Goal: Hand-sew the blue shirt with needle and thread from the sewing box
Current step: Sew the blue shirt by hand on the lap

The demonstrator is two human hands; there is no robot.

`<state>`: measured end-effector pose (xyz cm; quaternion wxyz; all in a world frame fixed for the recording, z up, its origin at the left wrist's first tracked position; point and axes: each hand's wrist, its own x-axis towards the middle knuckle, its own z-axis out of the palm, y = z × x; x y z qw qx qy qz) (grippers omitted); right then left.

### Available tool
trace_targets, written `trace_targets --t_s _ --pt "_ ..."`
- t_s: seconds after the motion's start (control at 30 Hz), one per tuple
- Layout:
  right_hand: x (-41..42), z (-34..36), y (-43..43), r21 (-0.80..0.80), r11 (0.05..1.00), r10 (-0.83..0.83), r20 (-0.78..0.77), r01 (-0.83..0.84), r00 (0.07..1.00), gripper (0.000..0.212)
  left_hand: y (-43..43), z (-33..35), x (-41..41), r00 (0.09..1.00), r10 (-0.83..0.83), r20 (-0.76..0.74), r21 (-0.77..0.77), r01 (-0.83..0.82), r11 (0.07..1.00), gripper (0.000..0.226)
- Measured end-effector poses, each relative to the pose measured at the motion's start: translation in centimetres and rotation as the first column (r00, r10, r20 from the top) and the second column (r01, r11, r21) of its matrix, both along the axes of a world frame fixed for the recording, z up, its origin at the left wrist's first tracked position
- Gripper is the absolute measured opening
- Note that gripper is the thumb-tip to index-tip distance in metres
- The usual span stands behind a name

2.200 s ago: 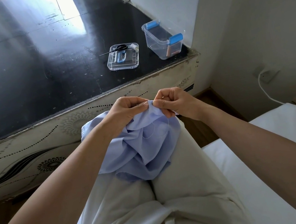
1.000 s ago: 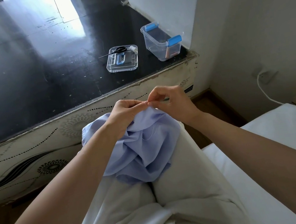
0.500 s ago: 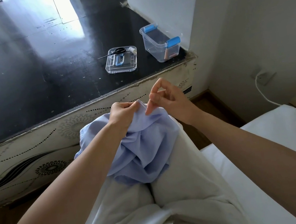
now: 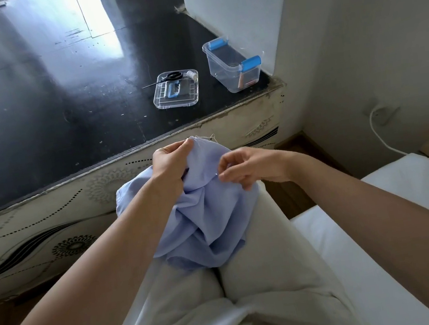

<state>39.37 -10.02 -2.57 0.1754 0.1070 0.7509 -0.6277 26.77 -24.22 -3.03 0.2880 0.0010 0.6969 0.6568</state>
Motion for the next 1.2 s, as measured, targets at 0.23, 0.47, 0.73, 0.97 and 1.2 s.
trace_targets --t_s 0.23,0.47,0.73,0.97,1.2 --pt "-2.9 -1.4 -1.8 0.283 0.789 -0.340 -0.537 0.545 0.772 0.022 -0.3 0.4 0.2 0.995 -0.097 0.016 -0.039 0.097 0.994 0.022" --pt "-3.5 -2.1 -2.3 0.406 0.671 -0.342 -0.573 0.620 0.745 0.022 -0.1 1.0 0.8 0.993 -0.097 0.061 -0.069 0.101 0.993 0.015" --pt "-0.8 -0.1 -1.6 0.229 0.970 0.117 -0.144 -0.082 0.983 0.006 -0.2 0.9 0.2 0.993 0.015 0.113 -0.048 -0.009 0.999 0.018" --pt "-0.9 -0.3 -1.0 0.153 0.926 -0.277 -0.342 0.344 0.898 0.007 0.0 0.7 0.2 0.991 0.002 0.130 -0.018 0.001 1.000 0.018" --pt "-2.8 -1.7 -1.7 0.334 0.753 -0.360 -0.512 0.567 0.780 0.033 0.1 0.4 0.1 0.990 -0.054 0.131 -0.051 0.061 0.997 0.027"
